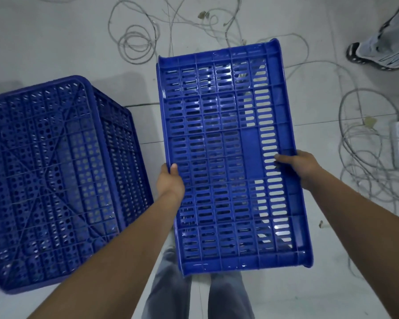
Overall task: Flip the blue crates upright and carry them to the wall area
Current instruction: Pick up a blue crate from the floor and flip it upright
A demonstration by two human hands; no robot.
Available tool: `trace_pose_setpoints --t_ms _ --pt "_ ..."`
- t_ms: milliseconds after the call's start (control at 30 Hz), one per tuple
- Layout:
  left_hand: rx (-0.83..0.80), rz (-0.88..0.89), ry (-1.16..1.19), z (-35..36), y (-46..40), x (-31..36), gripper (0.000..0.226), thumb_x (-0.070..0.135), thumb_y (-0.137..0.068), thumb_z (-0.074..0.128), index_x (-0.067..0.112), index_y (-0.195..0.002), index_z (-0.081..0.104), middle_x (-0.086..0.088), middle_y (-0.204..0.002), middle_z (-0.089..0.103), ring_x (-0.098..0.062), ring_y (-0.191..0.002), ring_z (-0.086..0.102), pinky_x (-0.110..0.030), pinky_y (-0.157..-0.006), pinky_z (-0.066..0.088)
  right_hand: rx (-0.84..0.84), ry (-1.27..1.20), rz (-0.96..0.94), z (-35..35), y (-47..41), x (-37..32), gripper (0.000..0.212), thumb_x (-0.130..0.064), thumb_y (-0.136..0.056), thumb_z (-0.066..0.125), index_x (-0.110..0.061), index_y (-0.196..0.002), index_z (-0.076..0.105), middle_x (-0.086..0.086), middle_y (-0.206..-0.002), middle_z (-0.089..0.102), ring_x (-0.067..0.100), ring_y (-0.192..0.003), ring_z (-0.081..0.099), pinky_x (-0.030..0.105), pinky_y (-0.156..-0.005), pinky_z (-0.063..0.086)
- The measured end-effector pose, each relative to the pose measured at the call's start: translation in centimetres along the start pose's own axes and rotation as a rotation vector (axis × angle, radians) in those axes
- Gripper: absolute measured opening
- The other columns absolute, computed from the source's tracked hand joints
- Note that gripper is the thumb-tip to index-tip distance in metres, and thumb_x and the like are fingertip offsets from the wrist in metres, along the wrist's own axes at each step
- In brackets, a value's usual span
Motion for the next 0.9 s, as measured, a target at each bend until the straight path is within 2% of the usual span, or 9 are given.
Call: trace_pose_setpoints --t_ms 67,133,300,400,533,633,733,833,900 --pt "0.044 0.014 -0.008 -0.4 -0.4 -0.5 0.050 0.034 -0.104 0.026 0.013 -0.149 0.030 -0.009 -0.140 0.050 -0.031 -0.121 0.051 -0.039 -0.096 0.042 -0.032 -0.005 -0.027 0.1 0.5 -0.3 0.008 -0.010 -0.083 0.070 -0.010 -0.087 0.063 0.010 -0.087 0.068 0.020 -0.064 0.069 0.029 -0.054 0.059" --pt "0.086 0.003 -0.147 -1.4 -1.1 -0.7 0.047 0.030 -0.105 0.025 0.008 -0.146 0.034 -0.010 -0.116 0.055 -0.028 -0.096 0.053 -0.037 -0.078 0.042 -0.057 0.029 -0.096 0.6 1.4 -0.7 0.008 -0.007 -0.083 0.069 -0.010 -0.087 0.063 0.007 -0.081 0.067 0.010 -0.050 0.067 0.021 -0.045 0.056" --pt "0.115 -0.085 -0.318 -4.8 -3.4 -0.8 0.034 0.028 -0.103 0.037 0.003 -0.116 0.057 -0.020 -0.105 0.064 -0.029 -0.076 0.053 -0.038 -0.067 0.047 -0.073 0.019 -0.254 2.8 4.8 -2.5 0.015 0.000 -0.084 0.064 -0.004 -0.099 0.061 0.006 -0.077 0.066 0.003 -0.048 0.063 0.018 -0.046 0.053" --pt "0.083 -0.167 -0.234 -5.6 -4.1 -0.9 0.033 0.009 -0.101 0.038 -0.002 -0.126 0.056 -0.019 -0.120 0.062 -0.024 -0.083 0.048 -0.036 -0.086 0.049 -0.045 0.013 -0.304 3.9 6.5 -3.5 0.023 0.002 -0.082 0.064 0.000 -0.105 0.062 0.010 -0.082 0.067 0.015 -0.061 0.066 0.029 -0.057 0.059" --pt "-0.052 -0.088 -0.235 -4.2 -3.1 0.3 0.025 0.009 -0.101 0.037 0.009 -0.083 0.055 -0.014 -0.084 0.055 -0.023 -0.065 0.048 -0.033 -0.058 0.039 0.044 0.132 -0.387 4.1 8.7 -5.1 0.026 -0.005 -0.083 0.063 -0.008 -0.108 0.060 0.011 -0.091 0.068 0.027 -0.075 0.061 0.048 -0.075 0.057" --pt "-0.134 0.030 -0.134 -2.3 -2.0 2.1 0.013 0.023 -0.099 0.042 0.017 -0.094 0.052 -0.004 -0.085 0.055 -0.024 -0.082 0.054 -0.038 -0.079 0.049 0.126 0.294 -0.427 4.8 9.2 -6.1 0.036 -0.013 -0.088 0.063 -0.007 -0.122 0.055 0.002 -0.088 0.056 0.026 -0.080 0.055 0.043 -0.077 0.053" --pt "-0.278 0.071 0.020 0.6 0.2 4.2 0.016 0.036 -0.096 0.047 0.022 -0.093 0.054 -0.003 -0.104 0.057 -0.025 -0.104 0.056 -0.045 -0.104 0.044 0.177 0.479 -0.450 7.0 8.9 -6.3 0.020 -0.020 -0.087 0.062 -0.009 -0.099 0.051 0.001 -0.070 0.050 0.027 -0.072 0.053 0.033 -0.061 0.040" --pt "-0.378 0.123 0.048 3.5 1.6 5.8 0.040 0.048 -0.092 0.048 0.018 -0.117 0.058 -0.002 -0.120 0.059 -0.022 -0.114 0.055 -0.044 -0.105 0.042 0.119 0.567 -0.422 10.9 8.7 -5.1 0.026 -0.017 -0.089 0.059 -0.005 -0.111 0.050 0.008 -0.086 0.058 0.027 -0.077 0.056 0.031 -0.061 0.037" --pt "-0.432 0.152 0.052 4.9 2.2 6.5 0.051 0.055 -0.085 0.050 0.012 -0.110 0.062 -0.006 -0.110 0.064 -0.023 -0.103 0.060 -0.045 -0.098 0.048 0.077 0.565 -0.437 13.4 8.9 -4.2 0.025 -0.015 -0.089 0.055 -0.005 -0.111 0.049 0.014 -0.099 0.065 0.033 -0.088 0.063 0.034 -0.062 0.039"
Point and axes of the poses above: each hand's wrist, its own y-axis away from the middle knuckle, its own z-axis out of the palm, x = y × z, the point moved 7 cm from there along -y, towards the middle knuckle
